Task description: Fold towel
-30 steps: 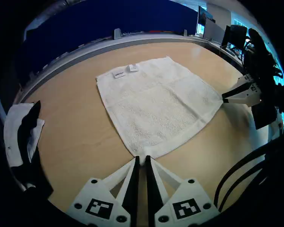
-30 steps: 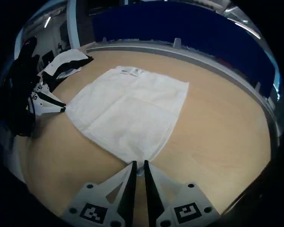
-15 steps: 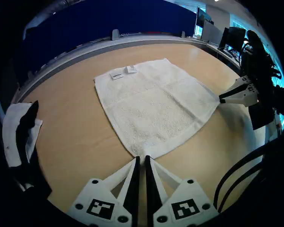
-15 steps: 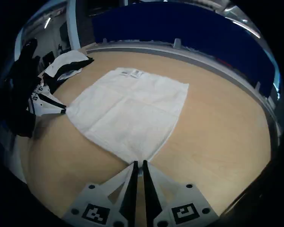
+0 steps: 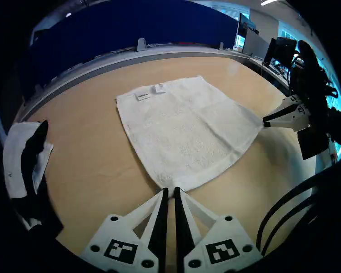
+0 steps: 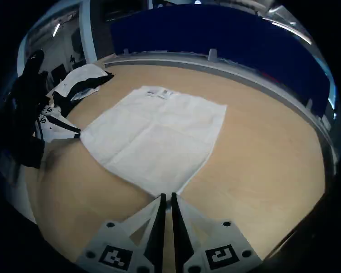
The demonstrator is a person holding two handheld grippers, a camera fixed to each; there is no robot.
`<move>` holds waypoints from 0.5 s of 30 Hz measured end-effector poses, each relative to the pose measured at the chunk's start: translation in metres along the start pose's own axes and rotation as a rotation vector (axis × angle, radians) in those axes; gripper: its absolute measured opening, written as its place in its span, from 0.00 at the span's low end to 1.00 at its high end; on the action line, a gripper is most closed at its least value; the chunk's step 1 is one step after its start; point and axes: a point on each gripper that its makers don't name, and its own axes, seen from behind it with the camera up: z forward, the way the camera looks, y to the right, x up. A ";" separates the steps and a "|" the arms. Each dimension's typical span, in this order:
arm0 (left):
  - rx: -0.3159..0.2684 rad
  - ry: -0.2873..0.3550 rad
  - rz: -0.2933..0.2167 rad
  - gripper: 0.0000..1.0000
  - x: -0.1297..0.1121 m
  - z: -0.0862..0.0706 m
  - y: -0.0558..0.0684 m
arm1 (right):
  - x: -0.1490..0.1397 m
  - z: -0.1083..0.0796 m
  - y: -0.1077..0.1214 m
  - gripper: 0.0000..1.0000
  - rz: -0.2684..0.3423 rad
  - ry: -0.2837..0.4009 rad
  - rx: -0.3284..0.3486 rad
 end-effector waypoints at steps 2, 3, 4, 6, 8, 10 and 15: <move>0.001 0.003 -0.007 0.10 0.002 -0.004 0.000 | 0.004 -0.004 -0.001 0.09 0.002 0.006 0.001; 0.002 0.006 -0.012 0.10 0.003 -0.006 0.000 | 0.006 -0.006 -0.002 0.09 0.005 0.010 0.002; 0.003 0.008 -0.018 0.10 0.004 -0.009 0.000 | 0.008 -0.009 -0.003 0.09 0.007 0.014 0.003; 0.004 0.013 -0.031 0.10 0.006 -0.014 0.000 | 0.013 -0.014 -0.005 0.09 0.012 0.022 0.004; 0.003 0.017 -0.044 0.10 0.007 -0.020 0.001 | 0.016 -0.019 -0.007 0.09 0.016 0.030 0.005; 0.002 0.020 -0.056 0.10 0.009 -0.026 0.002 | 0.020 -0.026 -0.009 0.09 0.020 0.038 0.006; -0.004 0.020 -0.086 0.10 0.010 -0.044 0.007 | 0.026 -0.043 -0.015 0.08 0.031 0.051 0.006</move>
